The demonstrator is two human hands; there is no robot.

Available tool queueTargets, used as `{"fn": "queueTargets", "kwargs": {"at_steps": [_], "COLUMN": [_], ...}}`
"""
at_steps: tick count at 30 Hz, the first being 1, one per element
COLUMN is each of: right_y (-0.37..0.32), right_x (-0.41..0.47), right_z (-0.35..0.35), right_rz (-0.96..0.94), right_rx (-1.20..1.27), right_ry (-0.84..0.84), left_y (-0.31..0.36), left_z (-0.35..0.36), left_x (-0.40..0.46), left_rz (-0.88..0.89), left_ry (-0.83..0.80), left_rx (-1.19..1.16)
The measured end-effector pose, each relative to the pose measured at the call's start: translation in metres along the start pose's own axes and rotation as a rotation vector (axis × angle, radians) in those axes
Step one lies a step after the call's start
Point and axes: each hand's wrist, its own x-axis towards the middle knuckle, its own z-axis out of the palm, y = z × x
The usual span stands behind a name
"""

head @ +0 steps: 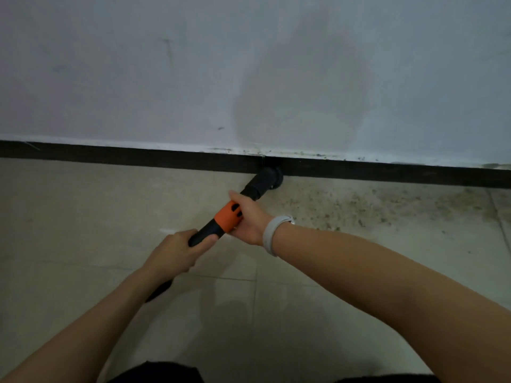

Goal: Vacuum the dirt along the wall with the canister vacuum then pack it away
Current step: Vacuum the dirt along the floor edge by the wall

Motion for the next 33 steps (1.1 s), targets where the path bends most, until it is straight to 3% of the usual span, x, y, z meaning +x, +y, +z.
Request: {"fn": "queueTargets", "kwargs": {"at_steps": [11,16,23,27,33], "right_y": [-0.033,-0.031,0.007,0.025,0.032], "right_x": [-0.056,-0.031,0.011,0.023,0.02], "right_z": [-0.027,-0.033,-0.017,0.002,-0.012], "right_rz": [0.068,0.034,0.037,-0.023,-0.021], "right_rx": [-0.038,-0.237,-0.446,-0.355,-0.343], "right_ry": [-0.007,0.082,0.106,0.12,0.103], "left_y": [0.063,0.042,-0.011,-0.018,-0.016], "left_z": [0.005,0.04,0.093,0.107,0.123], "left_x": [-0.031,-0.027,-0.038,-0.033,-0.027], "left_rz": [-0.086,-0.079,-0.186,-0.229,-0.198], "left_ry": [0.049,0.079,0.287,0.379,0.303], "left_rx": [0.141,0.032,-0.181,-0.284,-0.367]}}
